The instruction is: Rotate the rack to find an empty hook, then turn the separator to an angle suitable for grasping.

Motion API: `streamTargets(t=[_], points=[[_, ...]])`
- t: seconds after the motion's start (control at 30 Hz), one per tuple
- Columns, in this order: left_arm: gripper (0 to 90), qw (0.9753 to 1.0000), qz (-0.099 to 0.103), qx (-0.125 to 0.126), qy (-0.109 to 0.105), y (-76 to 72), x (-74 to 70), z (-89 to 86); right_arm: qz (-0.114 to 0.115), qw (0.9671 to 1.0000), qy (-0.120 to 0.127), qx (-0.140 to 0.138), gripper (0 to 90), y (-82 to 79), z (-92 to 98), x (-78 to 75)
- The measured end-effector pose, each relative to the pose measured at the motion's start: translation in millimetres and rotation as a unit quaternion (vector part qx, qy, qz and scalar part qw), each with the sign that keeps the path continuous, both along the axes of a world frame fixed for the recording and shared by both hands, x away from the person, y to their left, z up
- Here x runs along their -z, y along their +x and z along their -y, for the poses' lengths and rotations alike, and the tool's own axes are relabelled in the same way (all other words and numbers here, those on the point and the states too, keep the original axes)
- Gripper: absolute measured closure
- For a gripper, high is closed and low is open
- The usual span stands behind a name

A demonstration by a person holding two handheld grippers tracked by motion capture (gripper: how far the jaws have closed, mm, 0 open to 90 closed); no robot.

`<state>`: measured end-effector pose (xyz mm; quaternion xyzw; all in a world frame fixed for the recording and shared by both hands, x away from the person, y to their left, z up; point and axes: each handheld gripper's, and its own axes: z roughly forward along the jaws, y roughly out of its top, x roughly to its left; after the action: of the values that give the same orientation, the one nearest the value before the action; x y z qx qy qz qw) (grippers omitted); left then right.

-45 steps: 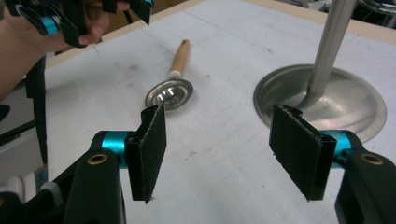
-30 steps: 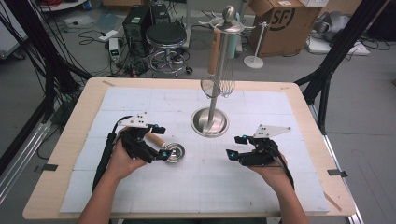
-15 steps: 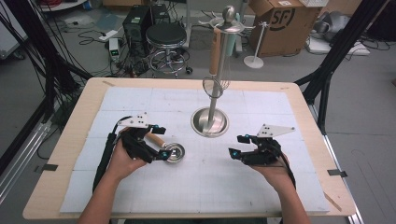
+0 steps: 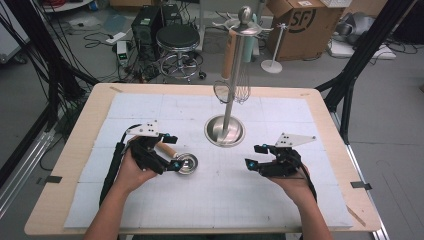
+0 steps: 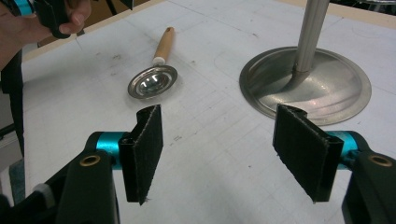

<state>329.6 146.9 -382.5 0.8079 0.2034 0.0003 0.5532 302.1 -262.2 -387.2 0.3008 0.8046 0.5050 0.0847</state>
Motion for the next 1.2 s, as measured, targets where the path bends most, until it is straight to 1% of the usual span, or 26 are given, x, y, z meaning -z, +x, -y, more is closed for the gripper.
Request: streamTargets(t=[0.13,0.17,0.23,0.3,0.47,0.53,0.63,0.77,0.83,0.87,0.93,0.97,1.03,1.07,1.2], points=[[2.8,1.0,-0.001,0.0,-0.003,-1.1,0.0,1.2,-0.001,1.0,0.003,0.001,32.9,-1.4,1.6,-0.6],[2.9,1.0,-0.002,0.0,-0.003,-1.0,0.0,1.2,0.003,1.0,0.004,0.002,32.9,-1.3,2.3,-0.6],[2.9,1.0,-0.002,0.0,-0.003,-0.8,0.1,1.0,-0.001,1.0,0.005,0.002,32.9,-1.5,3.3,-0.8],[2.9,1.0,-0.002,0.0,-0.004,-0.7,0.2,1.2,0.002,1.0,0.006,0.003,32.8,-1.0,4.0,-0.4],[2.8,1.0,-0.002,0.001,-0.001,-0.1,1.3,2.3,0.001,0.9999,0.009,0.005,32.7,-1.7,5.8,-0.8],[2.9,1.0,-0.002,0.002,-0.001,-0.2,1.4,2.3,0.004,0.9999,0.009,0.006,32.7,-1.2,6.6,-0.7],[2.9,1.0,-0.002,0.001,0.0,-0.6,1.3,2.1,0.002,0.9999,0.008,0.007,32.7,-1.2,6.6,-0.4],[2.9,1.0,-0.003,0.002,0.0,-1.0,1.2,1.4,0.005,0.9999,0.009,0.006,32.7,-0.8,6.7,-0.5],[2.9,1.0,-0.002,0.0,-0.001,-0.9,1.1,0.8,0.002,0.9999,0.009,0.007,32.7,-0.3,5.8,0.0],[2.9,1.0,-0.002,0.001,-0.004,-0.8,1.1,0.4,0.0,0.9999,0.007,0.008,32.6,-0.1,4.8,0.3],[2.9,1.0,-0.001,0.0,-0.004,-1.1,0.6,-1.1,0.001,1.0,0.002,0.007,32.5,1.3,2.1,1.5],[2.9,1.0,-0.002,-0.001,-0.003,-1.7,0.3,-1.8,-0.002,1.0,0.002,0.005,32.5,1.2,0.3,1.8],[2.9,1.0,-0.001,-0.004,-0.002,-2.6,0.5,-3.5,0.002,1.0,-0.005,0.001,32.5,2.2,-2.3,2.8],[2.9,1.0,-0.003,-0.004,-0.003,-3.1,0.9,-4.1,-0.002,1.0,-0.004,0.002,32.5,1.9,-3.5,2.8],[2.9,0.9999,-0.003,-0.012,0.003,-2.5,2.5,-8.0,0.0,1.0,-0.002,-0.003,32.5,3.1,-4.7,2.8]])
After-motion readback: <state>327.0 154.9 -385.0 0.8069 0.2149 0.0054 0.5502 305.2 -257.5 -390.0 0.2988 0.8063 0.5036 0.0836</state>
